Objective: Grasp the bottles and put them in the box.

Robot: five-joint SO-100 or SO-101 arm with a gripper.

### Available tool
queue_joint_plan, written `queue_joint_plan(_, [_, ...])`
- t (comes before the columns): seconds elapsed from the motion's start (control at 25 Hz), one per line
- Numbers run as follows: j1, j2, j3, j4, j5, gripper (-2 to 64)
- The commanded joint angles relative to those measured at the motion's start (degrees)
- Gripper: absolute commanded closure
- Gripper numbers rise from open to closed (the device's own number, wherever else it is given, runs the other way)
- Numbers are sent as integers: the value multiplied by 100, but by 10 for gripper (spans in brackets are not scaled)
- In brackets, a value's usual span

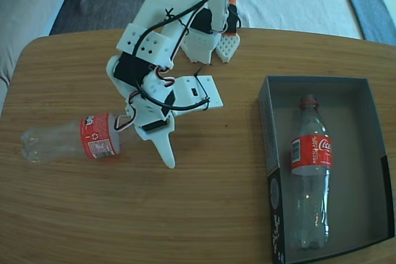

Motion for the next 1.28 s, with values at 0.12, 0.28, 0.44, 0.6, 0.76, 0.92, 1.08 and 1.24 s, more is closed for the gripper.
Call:
queue_joint_plan(0.12, [316,62,-246,-158,18,10])
queue_joint_plan(0.28, [483,62,-211,-185,18,14])
queue_joint_plan(0.44, [483,62,-211,-185,18,139])
queue_joint_plan(0.6, [466,62,-272,-193,-44,302])
queue_joint_plan(0.76, [475,70,-220,-501,-53,433])
queue_joint_plan(0.92, [466,70,-211,-545,-53,549])
queue_joint_plan(1.08, [422,70,-211,-545,-62,615])
queue_joint_plan(1.24, [413,70,-211,-545,-62,615])
